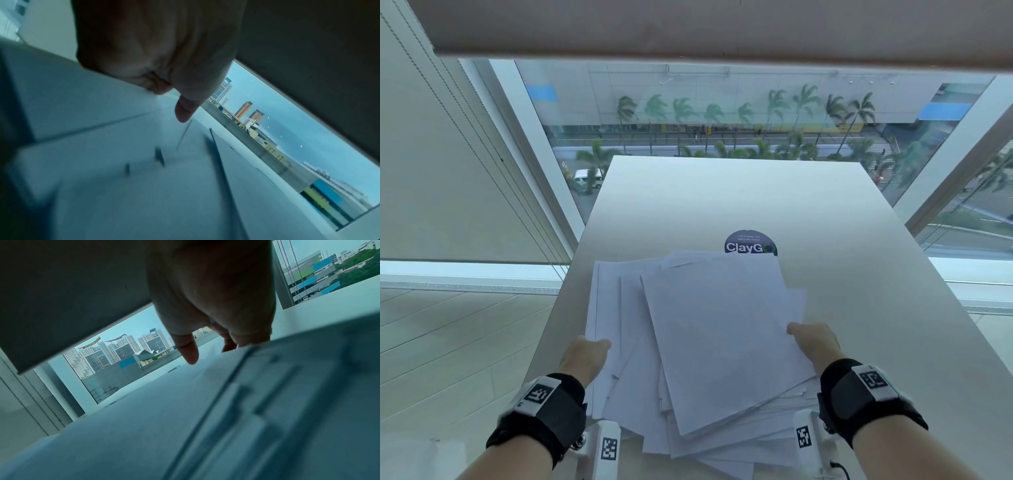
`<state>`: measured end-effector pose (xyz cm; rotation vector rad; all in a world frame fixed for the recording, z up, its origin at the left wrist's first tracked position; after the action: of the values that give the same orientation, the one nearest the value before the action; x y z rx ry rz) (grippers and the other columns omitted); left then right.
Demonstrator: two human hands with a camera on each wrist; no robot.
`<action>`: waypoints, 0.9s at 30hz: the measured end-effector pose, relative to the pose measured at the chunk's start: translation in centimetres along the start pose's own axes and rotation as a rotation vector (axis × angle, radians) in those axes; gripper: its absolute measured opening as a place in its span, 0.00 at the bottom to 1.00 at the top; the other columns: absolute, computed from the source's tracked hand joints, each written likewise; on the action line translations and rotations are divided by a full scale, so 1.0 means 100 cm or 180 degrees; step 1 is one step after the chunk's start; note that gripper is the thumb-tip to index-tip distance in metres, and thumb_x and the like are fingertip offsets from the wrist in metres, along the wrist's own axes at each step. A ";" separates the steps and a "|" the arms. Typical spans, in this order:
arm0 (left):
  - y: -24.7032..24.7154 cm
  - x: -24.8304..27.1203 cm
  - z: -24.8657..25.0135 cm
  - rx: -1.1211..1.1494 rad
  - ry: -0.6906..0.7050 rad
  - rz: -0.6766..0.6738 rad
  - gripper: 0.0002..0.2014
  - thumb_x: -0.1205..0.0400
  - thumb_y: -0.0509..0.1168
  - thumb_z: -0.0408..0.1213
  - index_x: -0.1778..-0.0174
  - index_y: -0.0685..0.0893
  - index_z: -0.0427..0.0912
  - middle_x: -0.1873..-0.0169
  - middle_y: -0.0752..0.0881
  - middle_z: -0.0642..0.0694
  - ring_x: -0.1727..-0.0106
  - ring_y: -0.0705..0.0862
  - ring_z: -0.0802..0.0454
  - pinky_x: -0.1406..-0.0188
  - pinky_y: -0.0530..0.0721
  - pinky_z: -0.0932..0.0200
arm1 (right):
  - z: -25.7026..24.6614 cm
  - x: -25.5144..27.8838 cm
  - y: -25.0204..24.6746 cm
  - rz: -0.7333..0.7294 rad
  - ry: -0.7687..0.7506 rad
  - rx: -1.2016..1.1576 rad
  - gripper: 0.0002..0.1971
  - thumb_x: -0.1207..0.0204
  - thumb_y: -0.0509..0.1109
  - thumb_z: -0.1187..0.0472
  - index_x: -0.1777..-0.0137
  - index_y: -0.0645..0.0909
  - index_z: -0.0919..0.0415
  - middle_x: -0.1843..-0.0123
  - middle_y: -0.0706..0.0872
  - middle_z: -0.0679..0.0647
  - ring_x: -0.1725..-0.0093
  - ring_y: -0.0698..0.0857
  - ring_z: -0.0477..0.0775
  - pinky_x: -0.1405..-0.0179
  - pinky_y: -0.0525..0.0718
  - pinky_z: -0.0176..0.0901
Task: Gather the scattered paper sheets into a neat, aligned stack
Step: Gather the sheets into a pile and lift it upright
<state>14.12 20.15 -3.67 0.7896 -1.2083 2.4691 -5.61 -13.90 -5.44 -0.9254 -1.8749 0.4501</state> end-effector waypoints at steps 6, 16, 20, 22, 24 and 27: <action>0.026 0.024 -0.006 0.0334 0.0086 -0.0241 0.36 0.20 0.61 0.41 0.21 0.53 0.32 0.19 0.59 0.37 0.20 0.60 0.38 0.24 0.62 0.44 | -0.002 0.010 0.017 -0.0144 -0.0263 -0.0287 0.26 0.32 0.66 0.57 0.36 0.73 0.71 0.45 0.81 0.63 0.50 0.80 0.62 0.50 0.80 0.52; 0.013 0.026 -0.003 0.0678 0.0111 -0.0051 0.26 0.34 0.64 0.46 0.46 0.75 0.31 0.63 0.77 0.40 0.62 0.75 0.44 0.58 0.73 0.51 | -0.005 0.015 -0.006 -0.0006 -0.0044 -0.0213 0.21 0.28 0.65 0.59 0.39 0.74 0.73 0.41 0.78 0.65 0.45 0.77 0.64 0.45 0.77 0.53; 0.023 0.031 0.007 0.0489 0.0112 -0.0250 0.36 0.23 0.65 0.41 0.22 0.56 0.32 0.25 0.68 0.35 0.26 0.68 0.36 0.32 0.69 0.45 | -0.005 0.022 -0.005 -0.0119 -0.0022 -0.0548 0.15 0.28 0.65 0.60 0.46 0.78 0.70 0.58 0.78 0.60 0.55 0.77 0.62 0.51 0.78 0.51; 0.026 0.035 0.010 0.0492 0.0158 -0.0324 0.38 0.22 0.65 0.40 0.22 0.52 0.32 0.23 0.64 0.34 0.24 0.65 0.36 0.30 0.67 0.45 | -0.003 0.028 -0.001 -0.0271 0.0000 -0.0662 0.17 0.26 0.64 0.62 0.41 0.77 0.70 0.57 0.79 0.59 0.53 0.79 0.63 0.53 0.75 0.48; 0.029 0.035 0.010 0.0527 0.0120 -0.0432 0.38 0.22 0.65 0.40 0.22 0.51 0.32 0.22 0.62 0.35 0.23 0.64 0.37 0.29 0.67 0.44 | 0.000 0.034 0.004 -0.0417 0.0057 -0.0628 0.20 0.24 0.63 0.63 0.33 0.73 0.71 0.37 0.79 0.63 0.35 0.76 0.65 0.40 0.73 0.50; 0.025 0.036 0.011 0.0564 0.0112 -0.0255 0.40 0.29 0.67 0.45 0.24 0.59 0.32 0.26 0.69 0.34 0.28 0.70 0.35 0.31 0.71 0.43 | -0.004 0.041 0.005 -0.0437 0.0035 -0.0708 0.22 0.23 0.63 0.62 0.31 0.71 0.71 0.26 0.72 0.65 0.27 0.70 0.65 0.32 0.69 0.53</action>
<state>10.39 17.77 -2.58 0.8190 -0.9365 2.5378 -6.11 -10.51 -3.10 -0.9337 -1.9916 0.1551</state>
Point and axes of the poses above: each hand's wrist, its own x-axis away from the middle knuckle, its own y-axis out of the palm, z = x × y, the point moved 5 cm from there along -x, towards the middle knuckle
